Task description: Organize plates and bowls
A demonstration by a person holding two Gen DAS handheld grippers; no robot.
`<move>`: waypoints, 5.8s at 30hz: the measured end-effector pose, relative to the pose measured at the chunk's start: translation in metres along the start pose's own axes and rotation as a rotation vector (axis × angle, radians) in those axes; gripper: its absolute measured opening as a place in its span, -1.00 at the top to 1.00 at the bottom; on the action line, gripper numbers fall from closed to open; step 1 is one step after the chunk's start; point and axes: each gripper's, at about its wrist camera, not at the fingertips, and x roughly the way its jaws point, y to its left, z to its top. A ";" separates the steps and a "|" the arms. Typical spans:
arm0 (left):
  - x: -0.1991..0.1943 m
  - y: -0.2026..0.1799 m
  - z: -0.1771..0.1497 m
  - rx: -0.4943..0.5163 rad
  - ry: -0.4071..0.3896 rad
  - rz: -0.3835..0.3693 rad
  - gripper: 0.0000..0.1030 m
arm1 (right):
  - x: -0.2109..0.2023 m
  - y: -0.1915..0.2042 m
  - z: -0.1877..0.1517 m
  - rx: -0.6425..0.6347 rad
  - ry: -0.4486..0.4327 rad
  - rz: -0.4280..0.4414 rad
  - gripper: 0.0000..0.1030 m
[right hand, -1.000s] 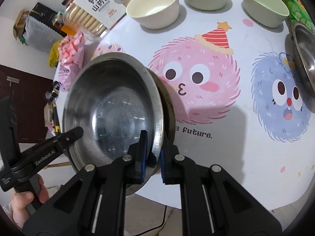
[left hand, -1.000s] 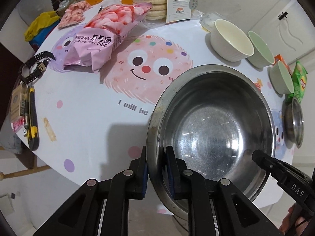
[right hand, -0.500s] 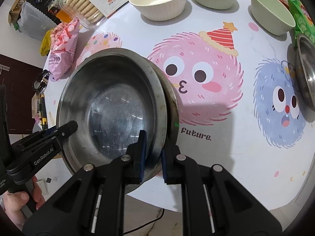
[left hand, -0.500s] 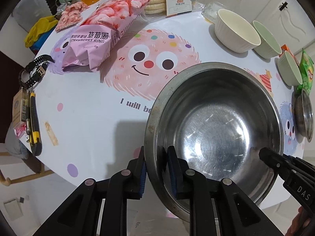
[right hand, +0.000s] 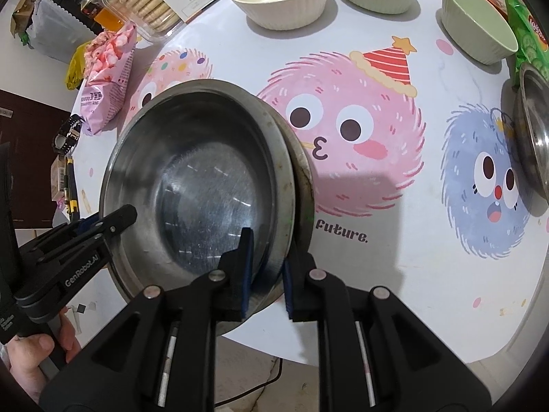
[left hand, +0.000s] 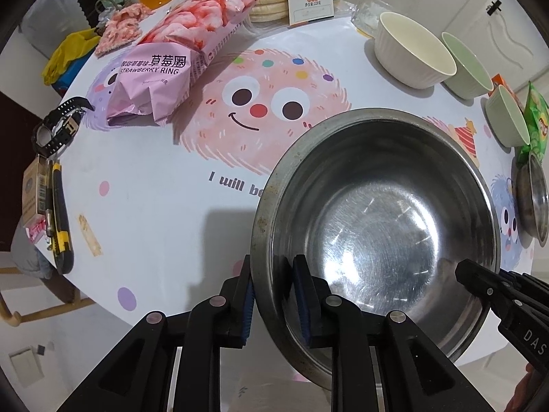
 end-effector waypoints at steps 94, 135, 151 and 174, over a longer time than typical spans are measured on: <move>0.038 -0.413 0.074 0.298 0.054 -0.258 0.76 | -0.085 -0.391 -0.014 0.605 -0.244 -0.021 0.70; -0.081 -0.094 0.008 -0.026 -0.137 -0.164 0.75 | -0.102 -0.102 -0.012 0.152 -0.251 0.130 0.67; -0.042 -0.007 -0.017 -0.175 -0.060 -0.085 0.74 | -0.033 -0.019 -0.003 -0.025 -0.065 0.125 0.64; -0.010 0.001 -0.014 -0.154 0.019 -0.054 0.69 | -0.003 -0.001 0.001 -0.044 0.026 0.065 0.58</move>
